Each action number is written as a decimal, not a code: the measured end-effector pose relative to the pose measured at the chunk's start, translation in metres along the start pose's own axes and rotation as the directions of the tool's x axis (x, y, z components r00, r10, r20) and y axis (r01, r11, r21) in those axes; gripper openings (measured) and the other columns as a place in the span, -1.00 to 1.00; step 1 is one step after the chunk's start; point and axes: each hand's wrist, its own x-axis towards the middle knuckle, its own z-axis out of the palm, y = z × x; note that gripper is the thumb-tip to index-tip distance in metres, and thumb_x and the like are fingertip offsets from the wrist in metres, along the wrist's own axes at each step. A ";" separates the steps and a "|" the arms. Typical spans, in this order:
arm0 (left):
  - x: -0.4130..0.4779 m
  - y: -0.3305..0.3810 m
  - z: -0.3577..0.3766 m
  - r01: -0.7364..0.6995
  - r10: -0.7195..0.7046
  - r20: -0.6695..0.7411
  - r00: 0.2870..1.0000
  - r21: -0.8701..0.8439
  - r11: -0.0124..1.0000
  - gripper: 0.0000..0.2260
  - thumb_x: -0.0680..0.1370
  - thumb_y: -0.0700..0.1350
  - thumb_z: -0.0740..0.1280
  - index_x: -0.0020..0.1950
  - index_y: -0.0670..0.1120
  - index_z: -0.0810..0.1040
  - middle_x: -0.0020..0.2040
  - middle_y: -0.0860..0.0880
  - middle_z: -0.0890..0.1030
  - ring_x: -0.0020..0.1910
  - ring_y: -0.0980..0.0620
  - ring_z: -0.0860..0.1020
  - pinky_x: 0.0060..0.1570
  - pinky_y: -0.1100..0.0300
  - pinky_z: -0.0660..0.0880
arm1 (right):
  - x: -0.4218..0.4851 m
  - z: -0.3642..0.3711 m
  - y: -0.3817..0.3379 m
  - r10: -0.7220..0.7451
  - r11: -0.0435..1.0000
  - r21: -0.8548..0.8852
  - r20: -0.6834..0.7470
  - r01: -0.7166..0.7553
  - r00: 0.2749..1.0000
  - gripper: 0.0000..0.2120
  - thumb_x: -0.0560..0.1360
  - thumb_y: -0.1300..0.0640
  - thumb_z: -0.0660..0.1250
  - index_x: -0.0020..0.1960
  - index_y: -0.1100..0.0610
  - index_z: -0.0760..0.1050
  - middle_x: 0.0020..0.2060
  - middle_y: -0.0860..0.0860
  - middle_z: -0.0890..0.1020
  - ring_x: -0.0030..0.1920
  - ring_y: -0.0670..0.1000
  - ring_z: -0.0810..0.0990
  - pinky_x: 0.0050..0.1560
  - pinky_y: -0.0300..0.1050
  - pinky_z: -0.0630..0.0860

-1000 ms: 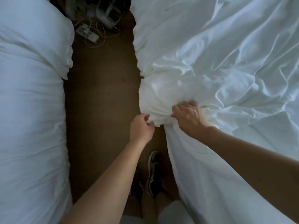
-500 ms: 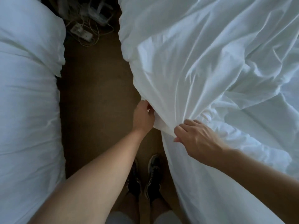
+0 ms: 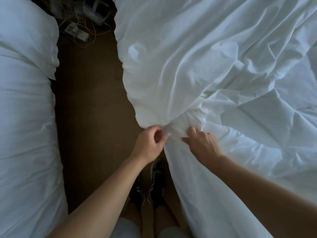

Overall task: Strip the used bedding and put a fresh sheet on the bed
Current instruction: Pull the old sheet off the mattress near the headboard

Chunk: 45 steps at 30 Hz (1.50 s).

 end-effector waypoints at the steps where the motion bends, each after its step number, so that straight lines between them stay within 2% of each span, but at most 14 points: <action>1: 0.006 0.011 0.006 0.075 -0.071 0.049 0.996 -0.079 0.994 -0.61 0.51 0.24 0.43 0.16 -0.01 0.62 0.02 0.14 0.65 -0.03 0.24 0.60 -0.03 0.35 0.52 | -0.004 -0.001 -0.001 0.004 1.000 0.010 0.051 -0.005 0.999 -0.68 0.59 -0.08 0.34 -0.05 0.18 0.41 -0.35 0.12 0.60 -0.37 0.24 0.64 -0.41 -0.07 0.33; 3: 0.029 0.034 0.011 0.280 -0.278 0.064 0.958 -0.392 0.876 -0.48 0.40 0.37 0.46 0.12 -0.01 0.66 0.02 0.09 0.70 0.02 0.13 0.65 0.03 0.16 0.59 | -0.013 -0.001 -0.005 0.015 1.000 -0.015 0.167 -0.013 0.986 -0.56 0.55 -0.27 0.28 -0.07 0.13 0.35 -0.30 0.10 0.61 -0.29 0.20 0.65 -0.35 -0.04 0.42; 5: 0.062 0.048 0.015 0.340 -0.396 0.033 0.918 -0.581 0.740 -0.50 0.38 0.34 0.50 0.11 -0.01 0.67 0.02 0.06 0.72 0.06 0.01 0.66 0.08 0.03 0.62 | -0.026 -0.001 -0.006 0.053 0.998 -0.039 0.283 -0.044 0.958 -0.49 0.46 -0.37 0.30 -0.10 0.08 0.34 -0.23 0.05 0.61 -0.22 0.12 0.65 -0.28 -0.08 0.44; 9: 0.104 0.067 0.030 0.245 -0.318 -0.151 0.936 -0.371 0.896 -0.67 0.62 0.07 0.31 0.29 -0.09 0.56 0.24 -0.08 0.62 0.25 -0.13 0.56 0.27 0.02 0.48 | -0.058 0.006 -0.001 0.116 0.993 -0.064 0.369 -0.100 0.922 -0.67 0.57 -0.20 0.30 -0.01 0.08 0.53 -0.11 0.02 0.65 -0.09 0.11 0.67 -0.14 -0.06 0.53; 15: 0.106 0.077 0.038 0.267 -0.334 -0.201 0.921 -0.296 0.917 -0.65 0.66 0.06 0.22 0.36 -0.10 0.52 0.31 -0.13 0.57 0.32 -0.19 0.50 0.35 -0.04 0.44 | -0.105 -0.004 0.009 0.146 0.988 -0.078 0.228 -0.132 0.963 -0.67 0.66 -0.15 0.13 -0.07 0.04 0.51 -0.19 0.00 0.65 -0.17 0.15 0.68 -0.18 0.00 0.58; 20: 0.105 0.094 0.019 0.219 -0.280 -0.329 0.902 -0.209 0.953 -0.80 0.65 0.04 0.22 0.06 -0.02 0.56 0.11 -0.05 0.63 0.18 -0.16 0.58 0.04 0.15 0.46 | -0.145 -0.013 0.019 0.126 0.991 -0.072 0.198 -0.114 0.972 -0.62 0.66 -0.20 0.06 -0.07 0.05 0.45 -0.27 -0.02 0.59 -0.23 0.13 0.66 -0.23 -0.01 0.56; 26: 0.052 0.074 0.025 0.146 -0.166 -0.032 0.986 -0.333 0.932 -0.85 0.47 0.01 0.32 0.02 0.04 0.52 -0.02 0.00 0.61 0.01 -0.06 0.61 0.12 -0.11 0.61 | -0.131 -0.016 0.007 0.196 0.973 0.127 -0.019 -0.192 0.980 -0.62 0.63 -0.16 0.21 -0.24 0.06 0.32 -0.42 -0.11 0.37 -0.46 -0.04 0.39 -0.38 -0.14 0.27; 29: 0.038 0.042 0.035 0.006 -0.014 -0.043 0.999 -0.183 0.983 -0.83 0.54 -0.16 0.37 0.11 0.00 0.53 0.09 0.00 0.58 0.07 -0.01 0.58 0.19 -0.03 0.58 | -0.084 -0.027 0.000 0.126 0.991 0.086 -0.358 -0.101 0.925 -0.82 0.57 0.00 0.36 -0.04 0.13 0.52 -0.14 0.02 0.56 -0.19 0.06 0.53 -0.22 -0.05 0.45; 31: 0.045 0.034 0.040 -0.077 0.067 -0.114 0.991 -0.084 0.993 -0.76 0.55 -0.07 0.43 0.20 -0.05 0.56 0.19 0.01 0.52 0.13 0.01 0.55 0.20 0.07 0.54 | -0.044 -0.036 0.001 0.091 0.991 -0.047 -0.442 -0.124 0.892 -0.68 0.50 0.00 0.35 0.21 0.07 0.50 0.21 0.08 0.52 0.17 0.16 0.50 0.12 0.10 0.45; 33: 0.054 0.039 0.047 -0.175 0.164 -0.217 0.962 -0.033 0.984 -0.67 0.54 -0.01 0.45 0.23 -0.15 0.58 0.16 0.02 0.51 0.17 -0.05 0.52 0.23 0.07 0.47 | -0.004 -0.043 0.000 0.075 0.986 -0.109 -0.369 -0.123 0.927 -0.52 0.46 -0.04 0.30 0.36 0.02 0.40 0.35 0.07 0.43 0.35 0.19 0.39 0.29 0.15 0.31; 36: 0.069 0.047 0.059 -0.222 0.277 -0.312 0.909 0.202 0.954 -0.67 0.54 -0.07 0.39 0.26 -0.19 0.58 0.20 -0.07 0.62 0.28 -0.10 0.45 0.32 0.08 0.34 | 0.032 -0.036 -0.002 0.133 0.981 -0.121 -0.167 -0.154 0.977 -0.66 0.50 0.09 0.30 0.26 0.11 0.42 0.11 0.08 0.58 0.18 0.19 0.53 0.10 0.06 0.31; 40: 0.068 0.045 0.079 -0.049 0.158 -0.390 0.907 0.274 0.961 -0.56 0.54 -0.07 0.32 0.40 -0.17 0.46 0.36 -0.16 0.49 0.31 -0.15 0.41 0.26 0.07 0.38 | 0.023 -0.024 0.011 0.183 0.971 -0.138 -0.081 -0.193 0.980 -0.86 0.51 0.17 0.27 0.06 0.07 0.46 -0.12 0.05 0.64 -0.03 0.17 0.60 -0.08 -0.04 0.22; 43: 0.058 0.043 0.097 0.088 -0.086 -0.487 0.869 -0.019 0.996 -0.60 0.55 -0.05 0.31 0.38 -0.11 0.42 0.24 -0.09 0.56 0.18 -0.12 0.53 0.08 0.02 0.49 | 0.010 -0.029 0.015 0.114 0.977 -0.178 -0.024 -0.116 0.993 -0.94 0.53 0.08 0.27 -0.01 0.02 0.45 -0.14 0.04 0.65 -0.07 0.15 0.62 -0.09 -0.06 0.23; 45: 0.056 0.043 0.107 0.224 -0.309 -0.444 0.841 -0.235 0.946 -0.63 0.54 0.01 0.29 0.31 -0.08 0.43 0.08 -0.06 0.60 0.07 -0.14 0.61 0.01 0.03 0.52 | 0.009 -0.038 0.019 0.047 0.984 -0.174 0.107 -0.027 0.993 -0.81 0.55 -0.11 0.24 -0.06 0.01 0.42 -0.18 0.02 0.60 -0.08 0.14 0.60 -0.11 -0.07 0.27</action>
